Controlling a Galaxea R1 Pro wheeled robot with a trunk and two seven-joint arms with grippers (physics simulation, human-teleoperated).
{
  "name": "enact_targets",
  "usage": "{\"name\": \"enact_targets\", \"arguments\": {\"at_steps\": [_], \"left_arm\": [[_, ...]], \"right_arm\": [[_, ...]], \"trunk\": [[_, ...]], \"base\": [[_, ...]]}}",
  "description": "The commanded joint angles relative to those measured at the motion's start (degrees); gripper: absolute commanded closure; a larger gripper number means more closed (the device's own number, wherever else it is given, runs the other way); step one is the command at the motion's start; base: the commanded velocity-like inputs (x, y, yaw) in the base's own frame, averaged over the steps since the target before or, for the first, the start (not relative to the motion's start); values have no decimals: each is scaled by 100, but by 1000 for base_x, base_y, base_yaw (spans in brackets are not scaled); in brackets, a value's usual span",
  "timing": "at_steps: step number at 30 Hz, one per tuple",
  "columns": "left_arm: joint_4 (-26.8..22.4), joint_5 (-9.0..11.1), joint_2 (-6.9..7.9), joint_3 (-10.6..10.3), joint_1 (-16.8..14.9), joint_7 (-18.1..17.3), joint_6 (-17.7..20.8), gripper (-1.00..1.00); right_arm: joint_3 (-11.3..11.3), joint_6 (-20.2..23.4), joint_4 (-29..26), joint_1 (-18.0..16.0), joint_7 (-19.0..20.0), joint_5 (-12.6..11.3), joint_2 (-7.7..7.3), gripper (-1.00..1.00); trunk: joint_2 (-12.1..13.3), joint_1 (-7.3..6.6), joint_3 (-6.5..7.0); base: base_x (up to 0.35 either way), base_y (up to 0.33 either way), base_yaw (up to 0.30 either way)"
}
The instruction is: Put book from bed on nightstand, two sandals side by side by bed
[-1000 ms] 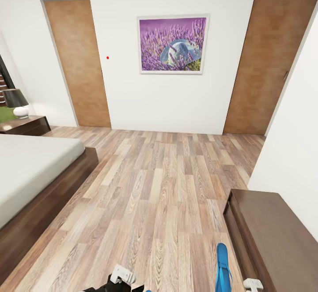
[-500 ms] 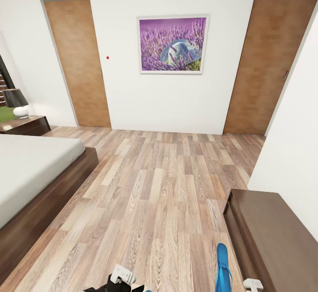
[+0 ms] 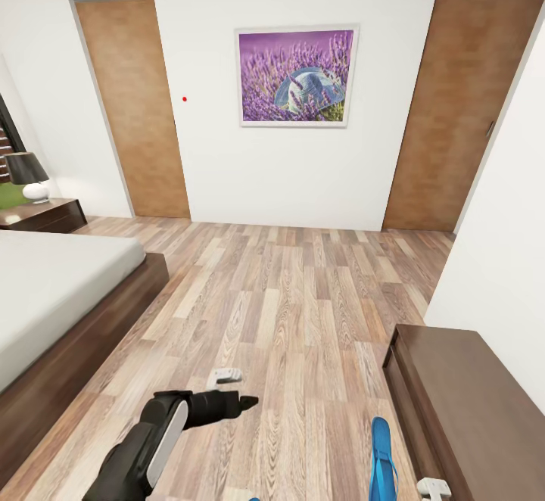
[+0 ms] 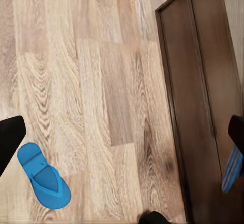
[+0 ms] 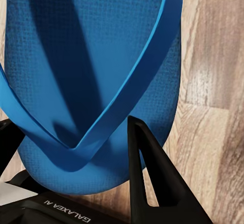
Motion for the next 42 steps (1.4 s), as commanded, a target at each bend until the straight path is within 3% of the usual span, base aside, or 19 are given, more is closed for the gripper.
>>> {"name": "enact_targets", "arguments": {"at_steps": [1, 6, 42], "left_arm": [[18, 13, -3, 4, -5, -10, 31, -100], [304, 45, -18, -15, -12, -6, 34, -100], [399, 59, -19, -18, -13, -6, 26, -100]], "right_arm": [[0, 23, 4, -3, 20, -46, -2, 100], [2, 23, 4, -3, 20, -46, -2, 100], [1, 23, 4, -3, 20, -46, -2, 100]], "trunk": [[-3, -1, -6], [-3, -1, -6], [-1447, 790, -652]], "base": [[0, 0, 0], [0, 0, 0], [0, 0, 0]]}}
